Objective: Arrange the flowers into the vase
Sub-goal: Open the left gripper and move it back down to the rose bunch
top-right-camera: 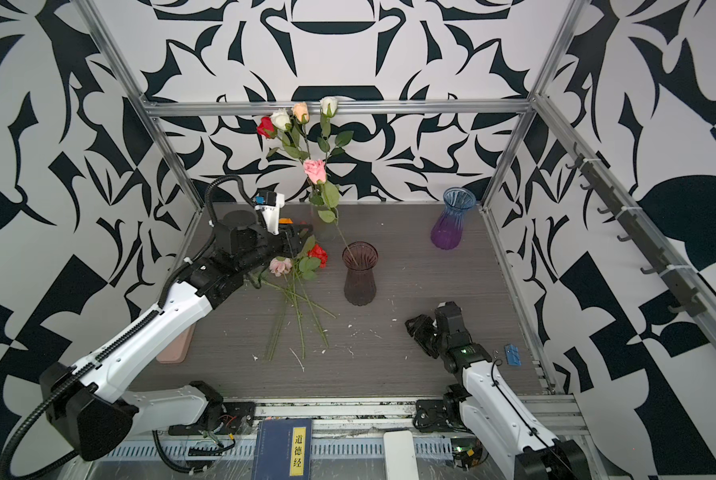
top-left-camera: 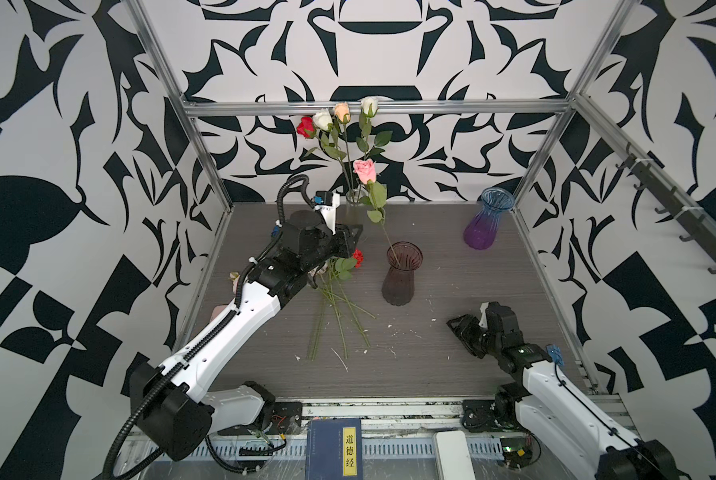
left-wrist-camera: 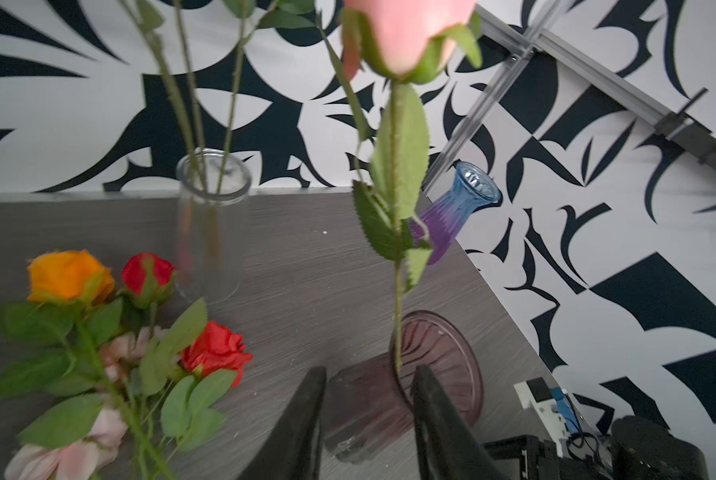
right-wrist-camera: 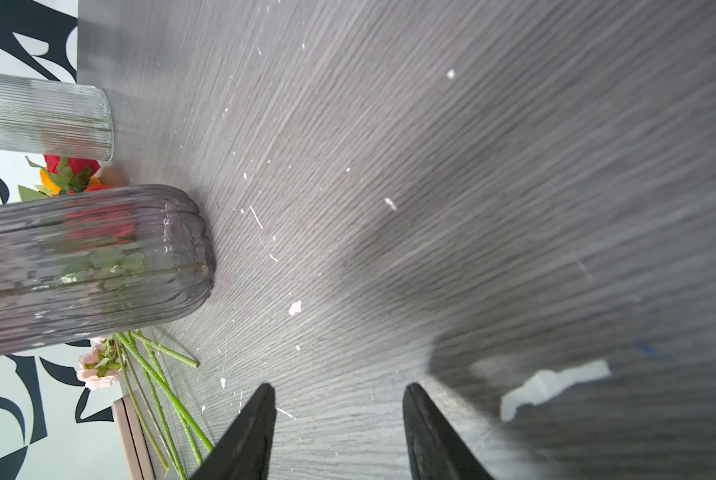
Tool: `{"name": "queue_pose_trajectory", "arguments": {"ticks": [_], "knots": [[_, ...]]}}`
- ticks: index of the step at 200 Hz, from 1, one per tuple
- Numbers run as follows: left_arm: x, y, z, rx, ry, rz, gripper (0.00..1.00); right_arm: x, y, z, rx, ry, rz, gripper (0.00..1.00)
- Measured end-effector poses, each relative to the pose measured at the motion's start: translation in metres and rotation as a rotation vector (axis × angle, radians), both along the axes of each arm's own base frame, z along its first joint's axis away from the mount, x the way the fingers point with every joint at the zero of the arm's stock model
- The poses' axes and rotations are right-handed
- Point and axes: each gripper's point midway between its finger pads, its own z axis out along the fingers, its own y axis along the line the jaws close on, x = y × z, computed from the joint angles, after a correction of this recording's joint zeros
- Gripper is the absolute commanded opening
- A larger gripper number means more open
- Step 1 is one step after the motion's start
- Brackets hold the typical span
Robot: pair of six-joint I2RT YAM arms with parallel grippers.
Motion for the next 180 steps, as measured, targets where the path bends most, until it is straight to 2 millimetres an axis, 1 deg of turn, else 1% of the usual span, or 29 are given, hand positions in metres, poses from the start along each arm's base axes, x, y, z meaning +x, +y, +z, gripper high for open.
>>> {"name": "queue_pose_trajectory", "arguments": {"ticks": [29,44,57,66,78,89,103,123,134,147,180], "knots": [[0.009,0.031,-0.022,-0.004,0.092,0.074,0.32,0.000,0.000,-0.001,0.000,0.006,0.001,0.53],[0.014,0.042,-0.037,0.000,0.154,0.103,0.30,-0.001,0.000,-0.002,0.000,0.011,0.002,0.53],[0.021,0.048,-0.054,-0.001,0.218,0.117,0.25,-0.001,0.000,-0.003,0.001,0.013,0.003,0.53],[0.026,0.050,-0.068,-0.003,0.269,0.118,0.22,-0.001,0.001,-0.002,0.001,0.012,0.003,0.53],[0.032,0.049,-0.093,-0.003,0.354,0.111,0.19,-0.001,0.001,-0.002,0.002,0.012,0.004,0.53],[0.036,0.046,-0.118,0.000,0.437,0.107,0.19,-0.001,0.001,-0.003,0.002,0.016,0.005,0.53],[0.036,0.042,-0.147,0.008,0.536,0.100,0.20,-0.001,0.001,-0.005,0.002,0.022,0.005,0.53],[0.035,0.040,-0.178,0.026,0.642,0.108,0.20,-0.002,0.001,-0.006,0.001,0.029,0.006,0.53],[0.034,0.041,-0.190,0.036,0.683,0.118,0.20,-0.002,0.001,-0.006,0.001,0.030,0.006,0.53],[0.032,0.042,-0.199,0.046,0.715,0.129,0.20,-0.002,0.001,-0.006,0.001,0.031,0.007,0.53],[0.031,0.043,-0.212,0.058,0.754,0.141,0.22,-0.002,0.002,-0.006,0.003,0.029,0.008,0.53]]}}
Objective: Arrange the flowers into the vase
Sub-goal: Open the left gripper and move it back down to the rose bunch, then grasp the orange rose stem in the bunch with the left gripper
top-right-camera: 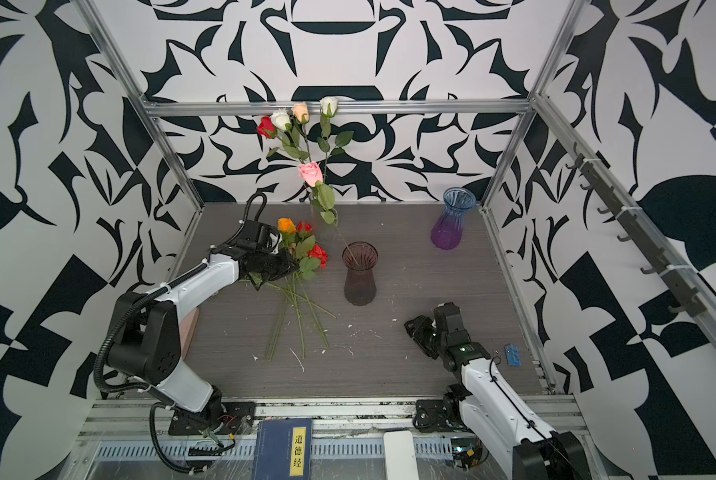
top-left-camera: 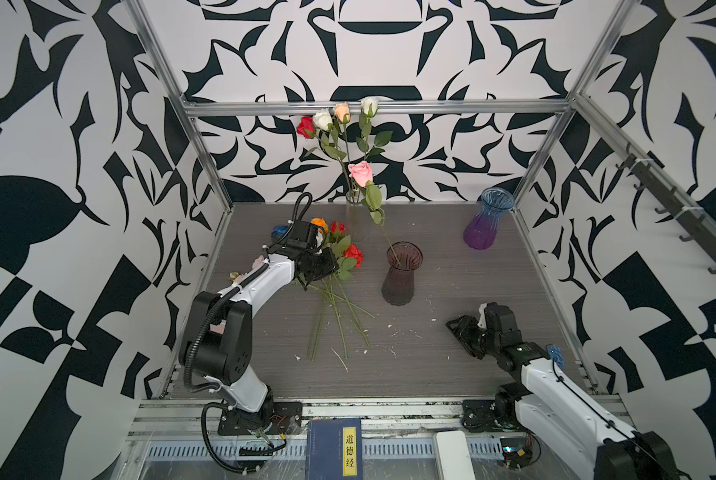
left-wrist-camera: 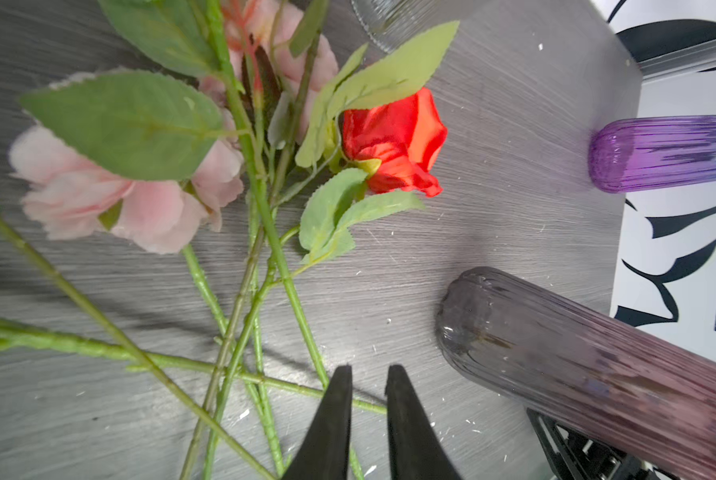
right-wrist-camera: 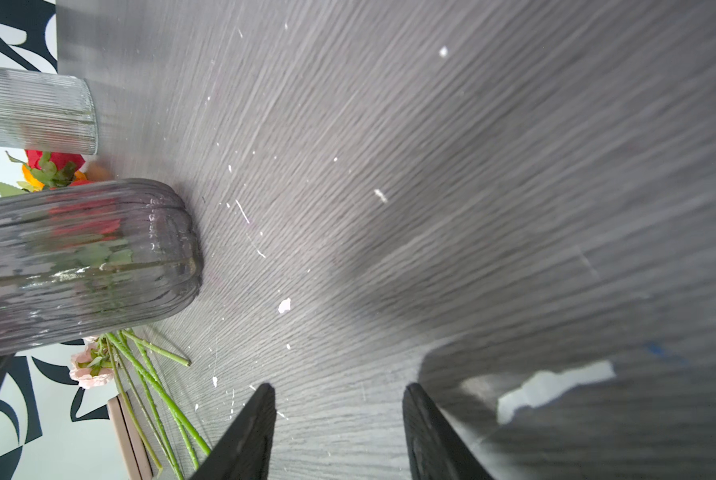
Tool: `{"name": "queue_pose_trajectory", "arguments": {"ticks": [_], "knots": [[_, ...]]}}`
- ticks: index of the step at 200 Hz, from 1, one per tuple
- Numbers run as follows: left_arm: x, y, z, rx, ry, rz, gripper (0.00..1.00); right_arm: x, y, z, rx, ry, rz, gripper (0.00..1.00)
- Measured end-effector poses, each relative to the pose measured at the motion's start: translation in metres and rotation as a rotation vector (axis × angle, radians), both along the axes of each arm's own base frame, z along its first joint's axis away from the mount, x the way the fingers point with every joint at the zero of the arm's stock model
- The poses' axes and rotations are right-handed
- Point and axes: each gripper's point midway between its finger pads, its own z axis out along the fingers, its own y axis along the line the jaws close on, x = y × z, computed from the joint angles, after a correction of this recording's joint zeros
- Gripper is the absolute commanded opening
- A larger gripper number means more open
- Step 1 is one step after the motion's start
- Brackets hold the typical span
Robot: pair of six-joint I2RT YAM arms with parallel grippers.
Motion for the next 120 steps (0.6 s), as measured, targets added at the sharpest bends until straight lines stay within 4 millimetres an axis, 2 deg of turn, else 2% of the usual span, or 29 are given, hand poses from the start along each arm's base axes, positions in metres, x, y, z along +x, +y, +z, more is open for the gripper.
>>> {"name": "queue_pose_trajectory", "arguments": {"ticks": [63,120], "knots": [[-0.001,0.001,-0.026,0.030,0.063,0.008,0.24,0.000,0.000,0.000,0.001,-0.002,0.000,0.53],[-0.007,-0.001,-0.036,0.045,0.087,0.007,0.24,0.001,-0.001,0.000,0.001,-0.002,-0.004,0.53]]}}
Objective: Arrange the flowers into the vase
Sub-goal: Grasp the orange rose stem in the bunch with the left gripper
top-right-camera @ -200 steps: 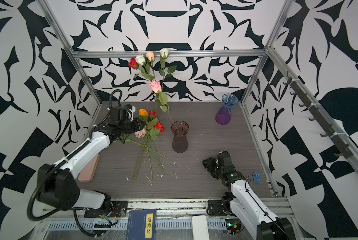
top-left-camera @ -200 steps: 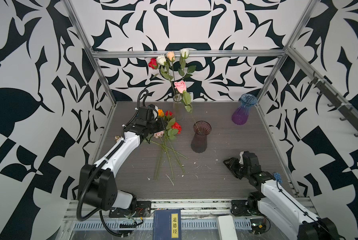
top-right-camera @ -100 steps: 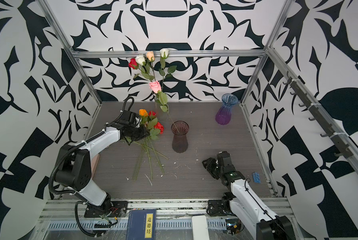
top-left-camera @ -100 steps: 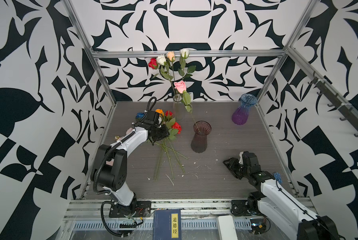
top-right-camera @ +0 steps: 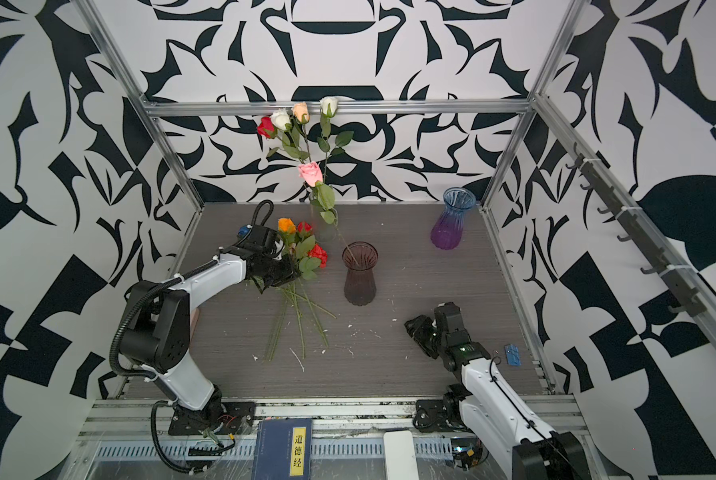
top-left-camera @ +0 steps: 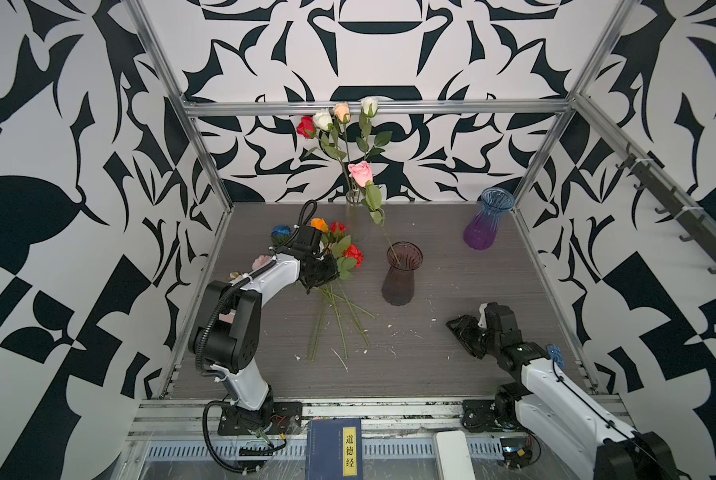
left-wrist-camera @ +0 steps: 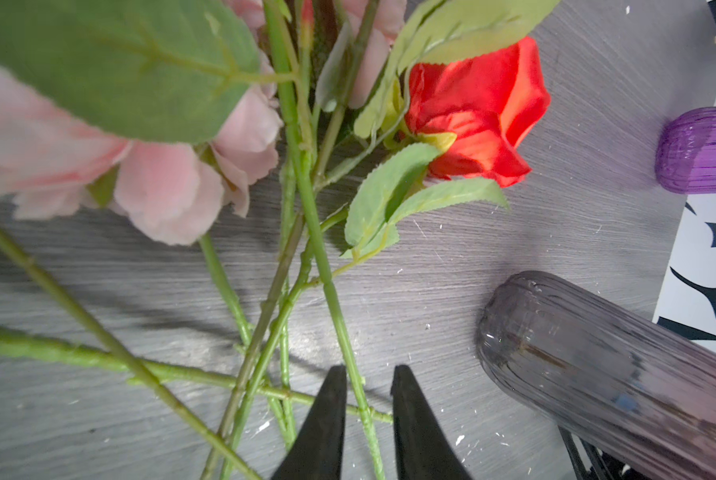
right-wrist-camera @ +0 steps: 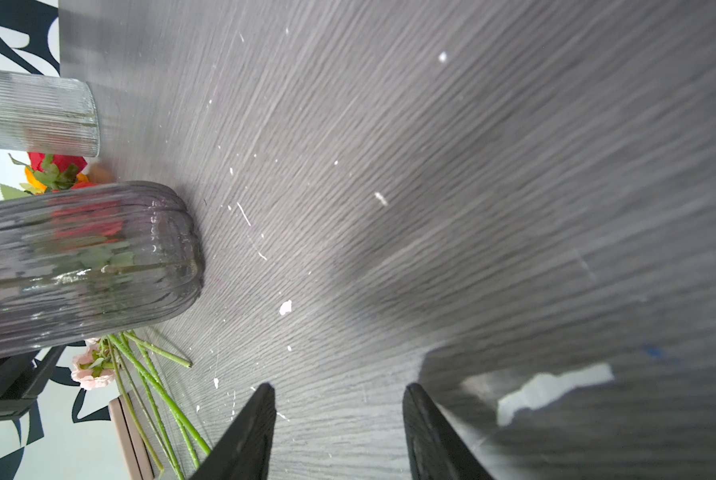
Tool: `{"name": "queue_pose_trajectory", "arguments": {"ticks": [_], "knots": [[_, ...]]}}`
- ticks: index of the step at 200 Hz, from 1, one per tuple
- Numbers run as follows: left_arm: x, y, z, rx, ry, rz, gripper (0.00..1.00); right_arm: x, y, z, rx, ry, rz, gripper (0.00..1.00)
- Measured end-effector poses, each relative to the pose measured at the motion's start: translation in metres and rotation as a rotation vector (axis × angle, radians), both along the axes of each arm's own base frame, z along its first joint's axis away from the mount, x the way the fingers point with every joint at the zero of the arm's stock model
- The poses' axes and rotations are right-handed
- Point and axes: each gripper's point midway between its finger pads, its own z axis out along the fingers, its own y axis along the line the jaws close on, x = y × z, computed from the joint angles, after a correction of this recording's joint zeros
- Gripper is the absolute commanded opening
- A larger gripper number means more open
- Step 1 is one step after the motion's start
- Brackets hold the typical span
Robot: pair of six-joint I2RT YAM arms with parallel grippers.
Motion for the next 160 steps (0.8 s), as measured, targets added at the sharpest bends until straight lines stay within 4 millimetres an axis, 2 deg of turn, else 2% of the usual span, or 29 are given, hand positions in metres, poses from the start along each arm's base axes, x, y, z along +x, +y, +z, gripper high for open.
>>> {"name": "queue_pose_trajectory", "arguments": {"ticks": [96,122,132,160], "knots": [[-0.004,-0.003,-0.030,0.014,0.080,0.009,0.24,0.001,0.000,0.002,0.005,-0.007,0.000,0.53],[-0.004,-0.003,-0.033,0.011,0.086,0.011,0.24,0.001,-0.001,0.002,0.005,-0.008,-0.004,0.53],[-0.004,-0.004,-0.033,0.011,0.086,0.012,0.22,0.001,-0.001,0.002,0.005,-0.008,-0.003,0.53],[-0.003,-0.005,-0.036,0.006,0.092,0.015,0.04,0.001,-0.001,0.002,0.007,-0.007,-0.004,0.53]]}}
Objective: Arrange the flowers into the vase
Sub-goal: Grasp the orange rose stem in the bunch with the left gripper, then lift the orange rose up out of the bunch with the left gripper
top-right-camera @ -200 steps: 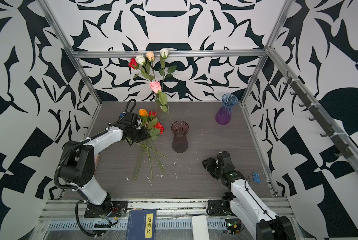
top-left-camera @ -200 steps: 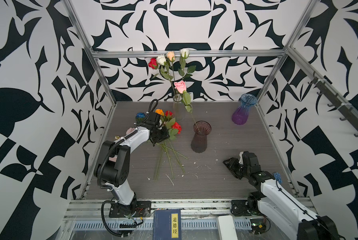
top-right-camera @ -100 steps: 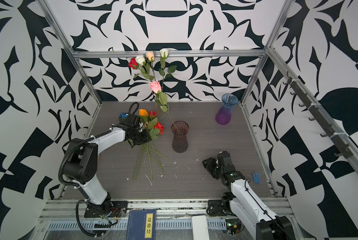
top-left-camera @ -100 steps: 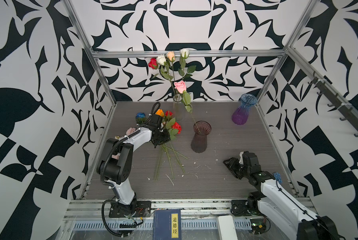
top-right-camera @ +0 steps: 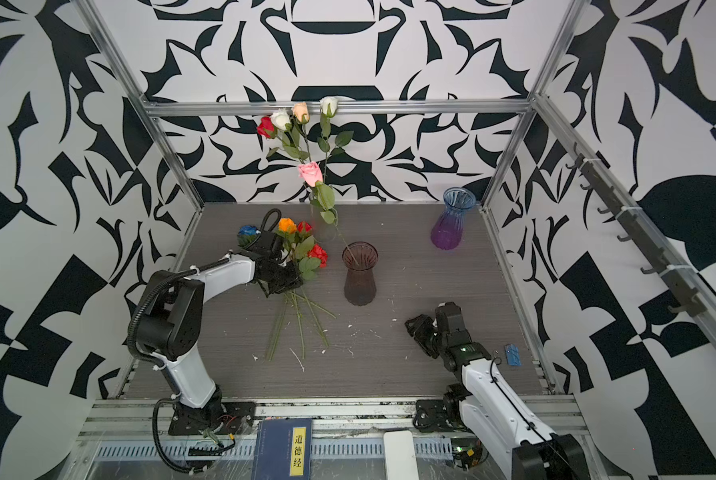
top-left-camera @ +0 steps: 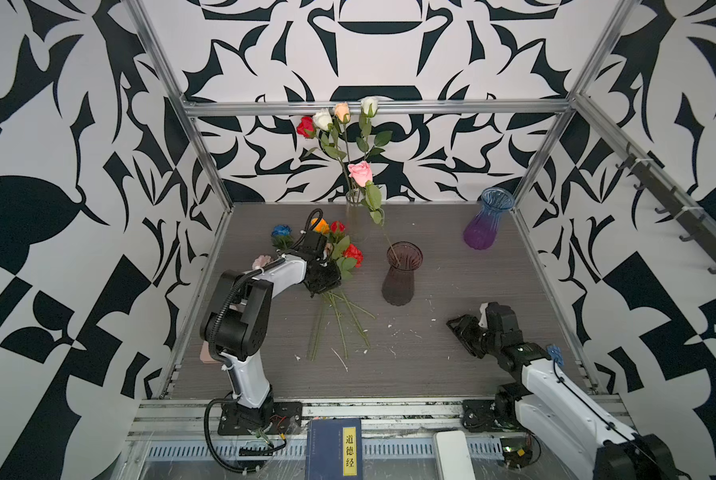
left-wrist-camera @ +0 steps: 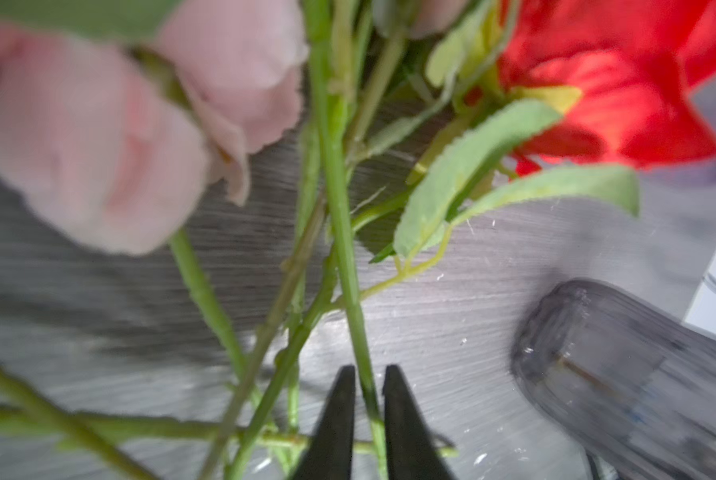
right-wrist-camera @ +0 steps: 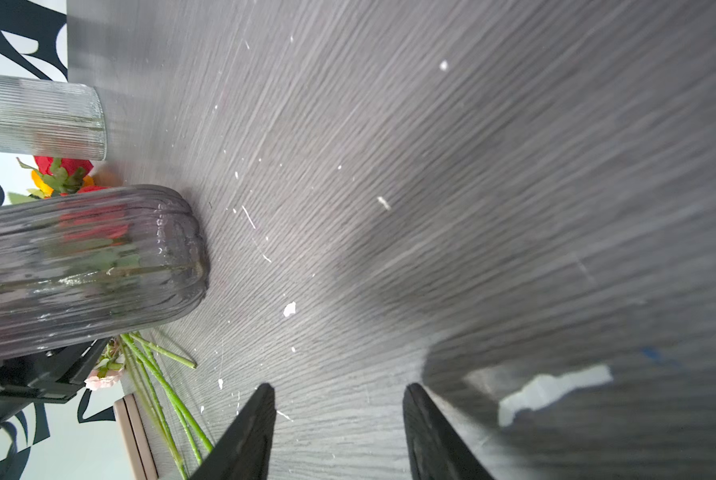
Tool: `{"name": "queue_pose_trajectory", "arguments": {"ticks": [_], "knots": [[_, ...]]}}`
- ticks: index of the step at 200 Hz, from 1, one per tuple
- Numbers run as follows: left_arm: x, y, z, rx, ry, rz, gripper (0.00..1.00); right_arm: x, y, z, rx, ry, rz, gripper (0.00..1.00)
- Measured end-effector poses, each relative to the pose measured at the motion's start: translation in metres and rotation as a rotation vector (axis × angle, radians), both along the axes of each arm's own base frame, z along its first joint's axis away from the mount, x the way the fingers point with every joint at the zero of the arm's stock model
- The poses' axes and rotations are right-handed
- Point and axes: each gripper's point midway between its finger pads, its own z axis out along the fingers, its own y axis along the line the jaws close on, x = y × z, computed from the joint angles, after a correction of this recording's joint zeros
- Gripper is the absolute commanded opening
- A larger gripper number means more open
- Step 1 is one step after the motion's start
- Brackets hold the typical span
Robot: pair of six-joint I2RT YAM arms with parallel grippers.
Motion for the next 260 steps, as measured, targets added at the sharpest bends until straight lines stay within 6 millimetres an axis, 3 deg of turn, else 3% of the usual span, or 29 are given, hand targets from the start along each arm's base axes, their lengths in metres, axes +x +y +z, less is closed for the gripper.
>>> {"name": "queue_pose_trajectory", "arguments": {"ticks": [67,101,158,187,206,228,260], "knots": [[0.001,-0.001,0.004,-0.011,-0.004,0.013,0.00,0.000,-0.001,0.000,0.000,-0.001,-0.004,0.53],[0.007,0.001,0.037,-0.039,-0.081,0.040,0.00,0.001,-0.001,0.001,0.001,-0.006,-0.004,0.53],[0.014,0.020,0.147,-0.100,-0.369,0.121,0.00,0.001,-0.001,0.004,0.002,-0.016,-0.006,0.53],[0.002,0.033,0.207,-0.108,-0.541,0.165,0.00,0.001,-0.001,0.005,0.004,-0.021,-0.006,0.53],[-0.015,0.036,0.257,-0.127,-0.698,0.177,0.00,0.001,-0.001,0.005,0.004,-0.019,-0.006,0.53],[-0.042,0.023,0.317,-0.175,-0.903,0.135,0.00,0.001,-0.001,0.005,0.004,-0.023,-0.006,0.53],[-0.082,-0.023,0.392,-0.250,-1.162,-0.030,0.00,0.001,-0.001,0.006,0.004,-0.023,-0.007,0.53]]}}
